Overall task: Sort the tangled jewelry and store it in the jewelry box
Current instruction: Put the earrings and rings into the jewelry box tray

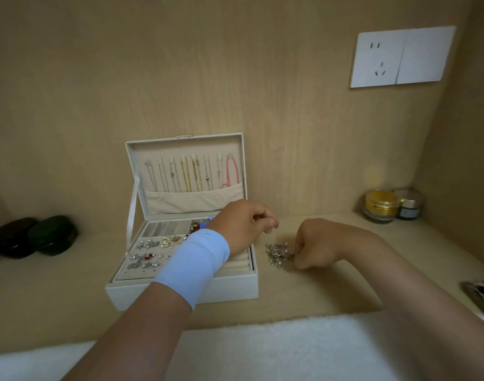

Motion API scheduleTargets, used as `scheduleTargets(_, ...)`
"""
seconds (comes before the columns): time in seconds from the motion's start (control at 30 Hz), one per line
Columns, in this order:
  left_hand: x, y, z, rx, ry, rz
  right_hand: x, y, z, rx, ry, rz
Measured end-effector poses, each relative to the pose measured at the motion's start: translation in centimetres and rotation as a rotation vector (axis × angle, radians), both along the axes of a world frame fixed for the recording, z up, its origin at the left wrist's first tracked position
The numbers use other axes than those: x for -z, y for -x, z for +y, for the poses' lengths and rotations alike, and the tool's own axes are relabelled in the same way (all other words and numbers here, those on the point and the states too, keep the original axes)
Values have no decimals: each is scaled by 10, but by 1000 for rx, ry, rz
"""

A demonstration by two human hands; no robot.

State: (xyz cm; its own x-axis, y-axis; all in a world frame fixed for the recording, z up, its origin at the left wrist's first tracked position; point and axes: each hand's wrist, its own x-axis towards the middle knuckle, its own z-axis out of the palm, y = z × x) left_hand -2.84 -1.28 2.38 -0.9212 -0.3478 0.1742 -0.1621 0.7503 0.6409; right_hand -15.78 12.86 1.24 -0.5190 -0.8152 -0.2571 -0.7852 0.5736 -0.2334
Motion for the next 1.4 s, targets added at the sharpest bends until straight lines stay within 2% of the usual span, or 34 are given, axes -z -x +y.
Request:
scheduleTargets(0.1,-10,-18,-21,-26,-10,27,-22,-10,-4,26,161,-71)
scheduleTargets(0.23,-27,-54,-69,-182,-30,59,-46,-28,-44,-18,460,-130)
scheduleTargets(0.37,-25,-81,-108,-327,-14,3,-47,-56,-105,-105,554,-142)
scheduleTargets(0.57,-6,-88,-130,-296,7,-88,-39,-73,-160,-189,521,-51)
scheduleTargets(0.73,0,-89,-137,-245,23,-142,-37,-75,-178,-218,409,33)
scheduleTargets(0.9,-3,-99,-145,-277,48,-45,-32,-78,-187,-281,360,90)
scheduleTargets(1.03,-2,-103,-145,-266,117,-122,-30,-83,-193,-321,267,154)
scheduleTargets(1.2,4,-98,-141,-257,170,-187,-33,-80,-188,-279,257,173)
scheduleTargets(1.4,6,-95,-140,-237,129,-182,-32,-87,-184,-257,225,243)
